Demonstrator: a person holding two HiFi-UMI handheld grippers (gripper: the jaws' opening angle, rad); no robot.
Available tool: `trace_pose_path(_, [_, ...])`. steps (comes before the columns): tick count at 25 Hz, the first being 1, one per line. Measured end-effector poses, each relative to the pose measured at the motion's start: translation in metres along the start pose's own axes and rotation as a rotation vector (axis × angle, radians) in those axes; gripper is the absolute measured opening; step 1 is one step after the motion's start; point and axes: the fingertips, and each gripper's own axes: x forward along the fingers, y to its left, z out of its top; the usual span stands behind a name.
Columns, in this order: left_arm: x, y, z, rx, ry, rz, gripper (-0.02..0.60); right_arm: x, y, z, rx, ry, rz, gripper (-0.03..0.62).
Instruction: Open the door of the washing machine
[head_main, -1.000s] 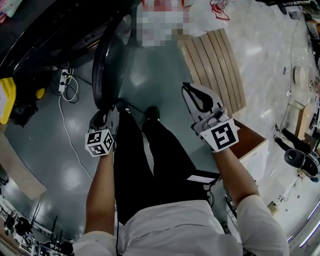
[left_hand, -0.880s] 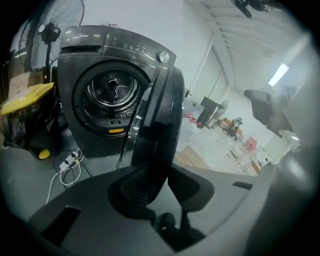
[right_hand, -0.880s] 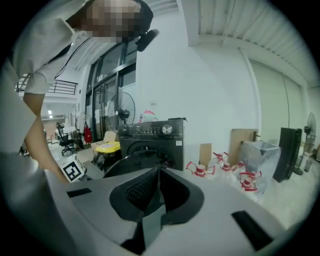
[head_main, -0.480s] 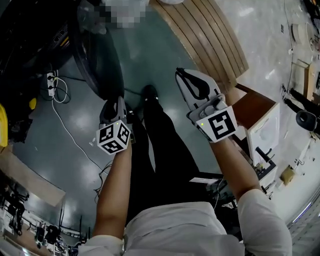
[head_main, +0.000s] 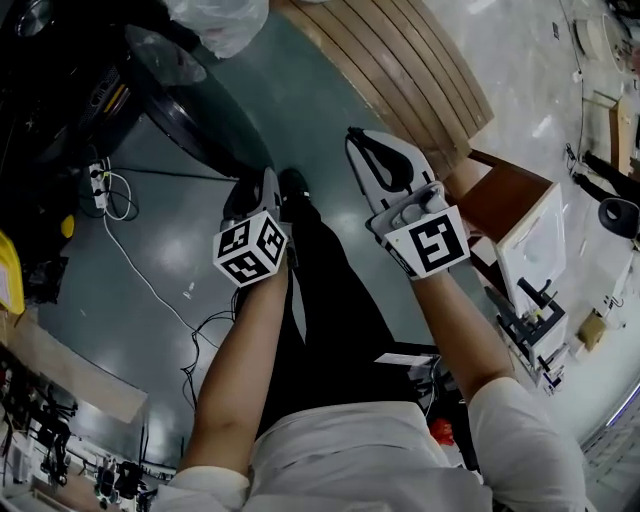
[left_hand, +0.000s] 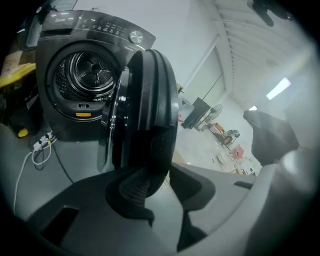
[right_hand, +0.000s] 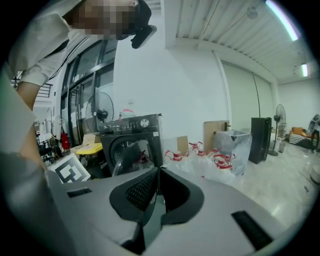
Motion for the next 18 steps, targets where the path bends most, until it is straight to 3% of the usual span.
trace_pose_path(8, [0.051,-0.068,0.029,0.009,0.034,-0.134,0.126,-0.042,-0.041,-0.001,0.03,0.012,-0.085,0.04])
trace_pose_path(12, [0.079,-0.094,0.031,-0.043,0.059,-0.213,0.106,-0.069,-0.045,-0.023,0.071,0.02,-0.148,0.04])
trace_pose_path(14, [0.091,-0.115,0.037,-0.035,0.082,-0.301,0.106,-0.08,-0.044,-0.025,0.077,0.019,-0.165,0.04])
trace_pose_path(16, [0.098,-0.142,0.04,-0.046,0.14,-0.444,0.173,-0.087,-0.042,-0.021,0.072,0.013,-0.171,0.04])
trace_pose_path(18, [0.093,-0.161,0.043,-0.068,0.191,-0.576,0.182,-0.089,-0.042,-0.015,0.069,0.006,-0.173,0.04])
